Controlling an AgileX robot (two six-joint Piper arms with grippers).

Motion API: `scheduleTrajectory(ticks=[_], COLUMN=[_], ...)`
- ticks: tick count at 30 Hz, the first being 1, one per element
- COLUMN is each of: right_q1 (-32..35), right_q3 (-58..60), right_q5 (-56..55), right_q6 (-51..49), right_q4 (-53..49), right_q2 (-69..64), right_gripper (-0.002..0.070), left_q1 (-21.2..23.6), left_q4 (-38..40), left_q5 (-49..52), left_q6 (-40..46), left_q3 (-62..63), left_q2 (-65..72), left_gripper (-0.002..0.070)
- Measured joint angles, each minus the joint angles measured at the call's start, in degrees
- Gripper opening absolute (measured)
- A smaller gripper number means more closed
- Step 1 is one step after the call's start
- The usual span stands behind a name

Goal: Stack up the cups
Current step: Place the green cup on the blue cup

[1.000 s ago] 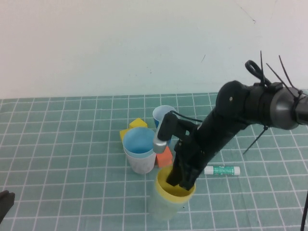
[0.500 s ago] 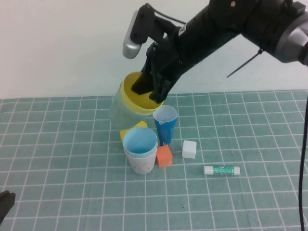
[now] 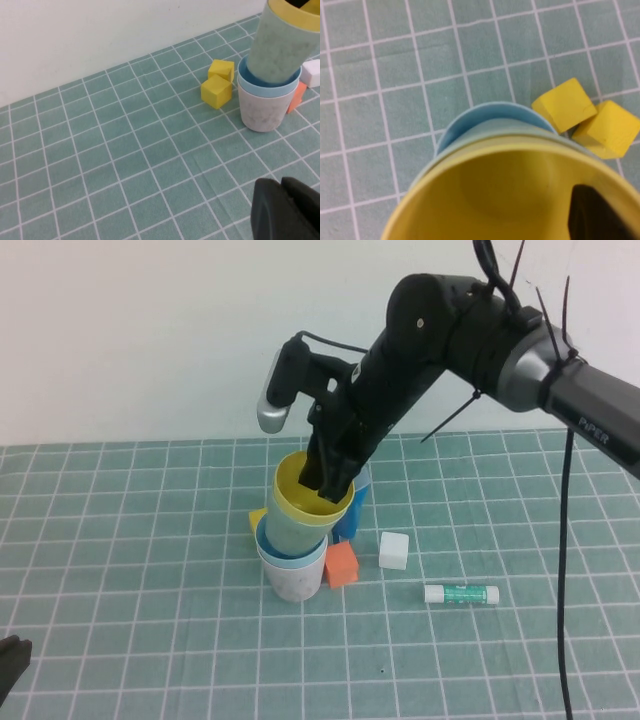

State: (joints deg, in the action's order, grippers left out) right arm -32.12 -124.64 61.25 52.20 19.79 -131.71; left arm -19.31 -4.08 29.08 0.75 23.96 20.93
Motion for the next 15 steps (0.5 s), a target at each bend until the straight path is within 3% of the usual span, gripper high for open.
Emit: scheduleTrajectory(ticks=[7, 13, 15], right_q1=[0.0, 0.0, 0.0], right_q3=[0.0, -0.14, -0.28], right_q5=[-0.89, -1.61, -1.69], right_q6=[0.0, -1.44, -1.97], right_q4=[0.0, 0.73, 0.84], right_q2=[-1.03, -1.06, -1.06], right_gripper=[0.0056, 0.0278, 0.0321], left_q1=[0.0, 0.0, 0.0], left_q4=[0.0, 0.0, 0.0], left_q5=[-0.24, -0.37, -0.37], left_q6=[0.0, 0.0, 0.0], left_q3=[0.0, 0.0, 0.0], left_q2=[0.0, 0.0, 0.0], left_gripper=[-0.0002, -0.0001, -0.0001])
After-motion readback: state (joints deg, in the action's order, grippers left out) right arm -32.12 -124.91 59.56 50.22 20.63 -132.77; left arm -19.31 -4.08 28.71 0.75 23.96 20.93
